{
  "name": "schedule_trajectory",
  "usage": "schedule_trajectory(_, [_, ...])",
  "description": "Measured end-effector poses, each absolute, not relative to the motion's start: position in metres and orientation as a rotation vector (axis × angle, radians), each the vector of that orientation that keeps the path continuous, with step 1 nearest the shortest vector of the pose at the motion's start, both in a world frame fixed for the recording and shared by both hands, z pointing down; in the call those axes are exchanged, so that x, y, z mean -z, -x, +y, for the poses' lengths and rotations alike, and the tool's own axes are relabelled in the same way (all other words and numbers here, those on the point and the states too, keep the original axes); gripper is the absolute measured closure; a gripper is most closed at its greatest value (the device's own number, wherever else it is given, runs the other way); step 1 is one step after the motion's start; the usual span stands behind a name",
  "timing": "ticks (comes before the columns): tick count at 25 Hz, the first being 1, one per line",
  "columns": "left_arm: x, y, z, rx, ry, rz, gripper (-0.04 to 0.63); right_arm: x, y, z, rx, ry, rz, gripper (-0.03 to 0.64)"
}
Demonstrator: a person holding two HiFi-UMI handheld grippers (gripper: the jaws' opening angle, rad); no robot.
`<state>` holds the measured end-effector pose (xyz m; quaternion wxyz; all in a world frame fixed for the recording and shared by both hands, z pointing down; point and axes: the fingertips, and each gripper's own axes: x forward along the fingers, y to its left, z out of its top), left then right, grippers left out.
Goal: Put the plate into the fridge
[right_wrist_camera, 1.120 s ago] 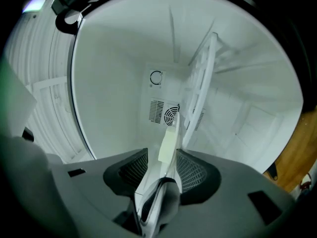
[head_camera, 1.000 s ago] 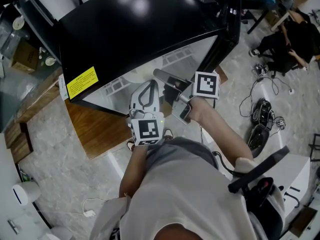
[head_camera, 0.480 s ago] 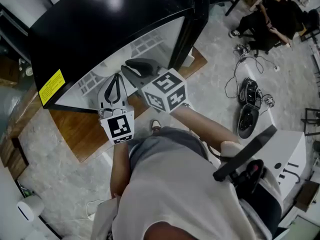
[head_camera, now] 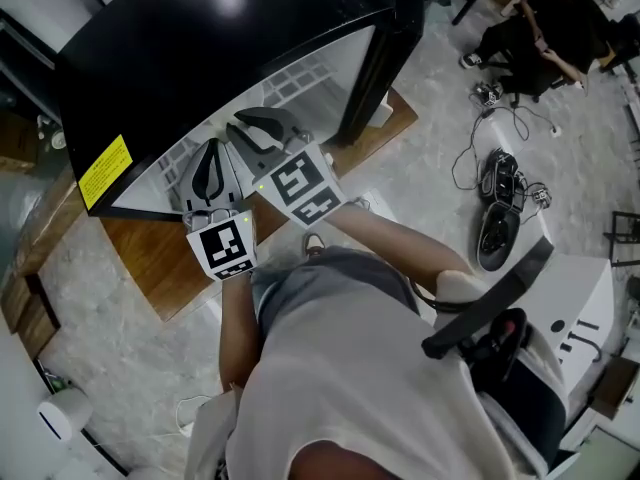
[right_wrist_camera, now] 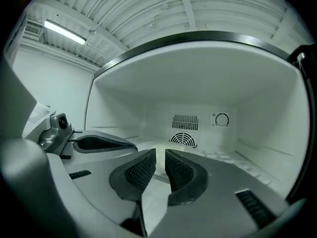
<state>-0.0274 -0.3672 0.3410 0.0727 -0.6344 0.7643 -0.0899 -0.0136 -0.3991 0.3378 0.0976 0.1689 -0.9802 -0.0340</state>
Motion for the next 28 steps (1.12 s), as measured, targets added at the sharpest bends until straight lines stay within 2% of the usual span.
schedule_trajectory(17, [-0.346,0.021,-0.384,0.257,1.956,2.265,0.577,-0.344,0.025,-0.443,0.068,-0.605,-2.840,0.556])
schedule_trajectory(28, [-0.343,0.029,-0.370,0.244,1.923,2.315,0.577,-0.325,-0.003,-0.416,0.203,-0.646,-2.862,0.557])
